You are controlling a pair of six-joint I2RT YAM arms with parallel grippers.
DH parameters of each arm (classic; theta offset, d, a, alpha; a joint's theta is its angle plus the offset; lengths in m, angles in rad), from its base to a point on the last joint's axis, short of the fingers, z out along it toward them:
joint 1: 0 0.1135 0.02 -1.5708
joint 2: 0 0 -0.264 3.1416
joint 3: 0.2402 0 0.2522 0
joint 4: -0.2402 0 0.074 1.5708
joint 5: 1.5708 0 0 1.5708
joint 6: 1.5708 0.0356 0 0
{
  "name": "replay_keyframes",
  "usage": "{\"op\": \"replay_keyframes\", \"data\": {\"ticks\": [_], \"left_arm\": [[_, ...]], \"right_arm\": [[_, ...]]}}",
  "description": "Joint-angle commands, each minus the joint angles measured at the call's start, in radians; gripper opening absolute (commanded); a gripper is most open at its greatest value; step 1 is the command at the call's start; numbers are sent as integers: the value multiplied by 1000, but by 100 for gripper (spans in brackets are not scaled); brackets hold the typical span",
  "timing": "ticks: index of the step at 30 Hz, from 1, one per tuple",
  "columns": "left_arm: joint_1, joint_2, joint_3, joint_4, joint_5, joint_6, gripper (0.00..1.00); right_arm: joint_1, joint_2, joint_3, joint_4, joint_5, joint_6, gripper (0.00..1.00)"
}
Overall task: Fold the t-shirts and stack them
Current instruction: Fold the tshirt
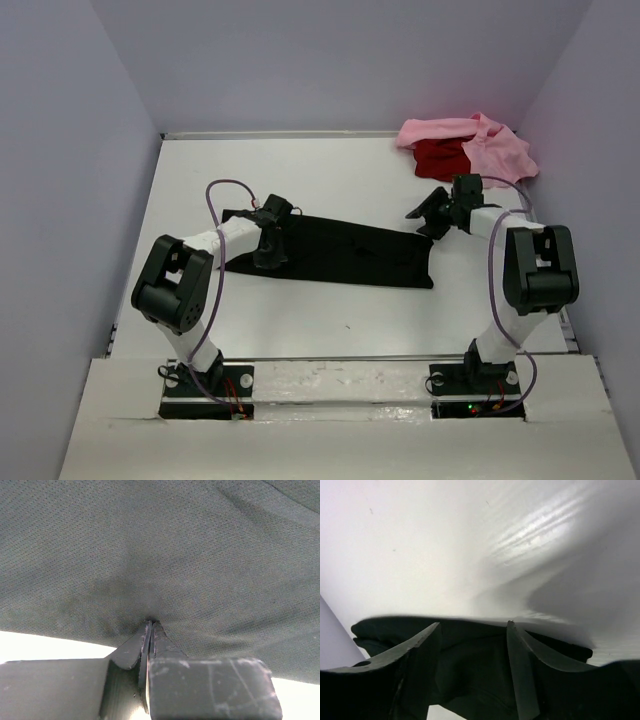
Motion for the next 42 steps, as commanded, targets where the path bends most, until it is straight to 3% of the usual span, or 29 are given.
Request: {"op": "replay_keyframes", "data": {"ticks": [1, 6, 15, 19, 30, 42], "left_arm": [[6, -37, -4, -41, -21, 8, 7], [7, -26, 11, -38, -20, 6, 7], [7, -15, 42, -42, -15, 3, 7], [6, -10, 68, -44, 5, 3, 7], [6, -18, 124, -62, 38, -12, 7], [-53, 40, 221, 31, 333, -44, 12]], "right_arm": [[-8, -69, 106, -83, 73, -81, 63], [-8, -125, 225, -240, 3, -98, 59], [11, -157, 95, -149, -177, -12, 42], [40, -157, 9, -94, -203, 15, 0], [78, -146, -113, -42, -223, 8, 0], [97, -91, -158, -97, -171, -64, 0]]}}
